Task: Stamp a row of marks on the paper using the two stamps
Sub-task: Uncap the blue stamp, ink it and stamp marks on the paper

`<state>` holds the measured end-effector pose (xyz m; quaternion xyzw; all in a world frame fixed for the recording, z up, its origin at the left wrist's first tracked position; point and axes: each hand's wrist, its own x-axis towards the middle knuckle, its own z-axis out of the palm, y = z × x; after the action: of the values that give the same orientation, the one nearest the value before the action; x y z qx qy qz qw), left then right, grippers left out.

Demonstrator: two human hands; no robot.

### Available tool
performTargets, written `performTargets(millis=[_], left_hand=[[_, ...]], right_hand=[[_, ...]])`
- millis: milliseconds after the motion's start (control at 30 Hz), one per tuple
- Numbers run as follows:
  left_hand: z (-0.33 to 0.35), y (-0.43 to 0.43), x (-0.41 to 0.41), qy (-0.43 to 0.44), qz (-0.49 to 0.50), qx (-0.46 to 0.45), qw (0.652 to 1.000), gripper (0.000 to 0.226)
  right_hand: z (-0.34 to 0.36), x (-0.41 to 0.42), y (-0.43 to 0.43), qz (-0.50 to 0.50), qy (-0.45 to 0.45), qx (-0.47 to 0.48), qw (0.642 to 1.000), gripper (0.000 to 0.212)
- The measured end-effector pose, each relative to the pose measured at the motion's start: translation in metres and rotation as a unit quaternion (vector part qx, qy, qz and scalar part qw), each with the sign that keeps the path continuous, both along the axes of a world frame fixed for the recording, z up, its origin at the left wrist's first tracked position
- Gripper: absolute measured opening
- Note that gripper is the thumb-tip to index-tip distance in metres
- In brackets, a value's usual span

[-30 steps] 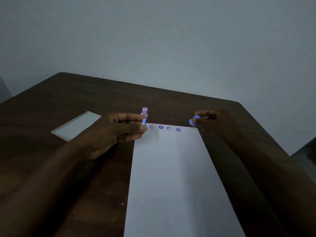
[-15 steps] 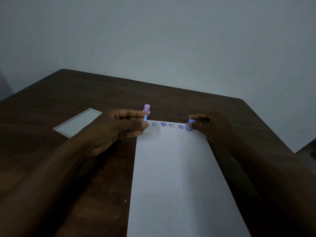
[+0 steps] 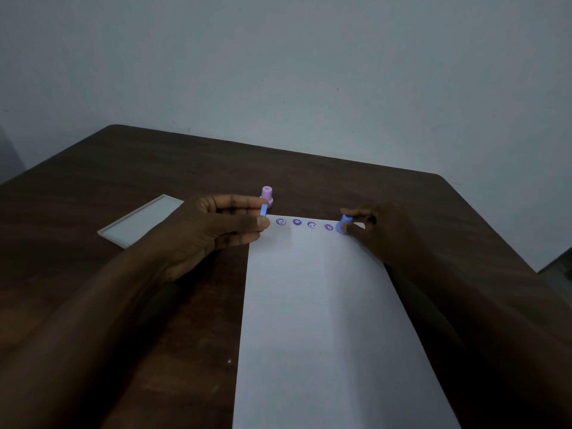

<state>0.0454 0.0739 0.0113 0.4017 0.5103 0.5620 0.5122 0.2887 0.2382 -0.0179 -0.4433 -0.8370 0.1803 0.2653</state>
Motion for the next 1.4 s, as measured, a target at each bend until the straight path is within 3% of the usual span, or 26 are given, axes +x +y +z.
performTargets(millis=[500,933,1400], left_hand=[[-0.002,0.003,0.0,0.007,0.006,-0.007,1.0,0.035],[-0.004,0.004,-0.001,0.019,-0.006,0.004,1.0,0.027],[-0.001,0.002,-0.001,0.001,0.003,0.004,1.0,0.033]], right_hand=[[-0.002,0.003,0.005,0.022,0.017,-0.008,1.0,0.018],[-0.001,0.003,0.008,0.035,0.007,-0.007,0.999,0.029],[0.004,0.003,-0.001,0.024,0.008,-0.012,1.0,0.02]])
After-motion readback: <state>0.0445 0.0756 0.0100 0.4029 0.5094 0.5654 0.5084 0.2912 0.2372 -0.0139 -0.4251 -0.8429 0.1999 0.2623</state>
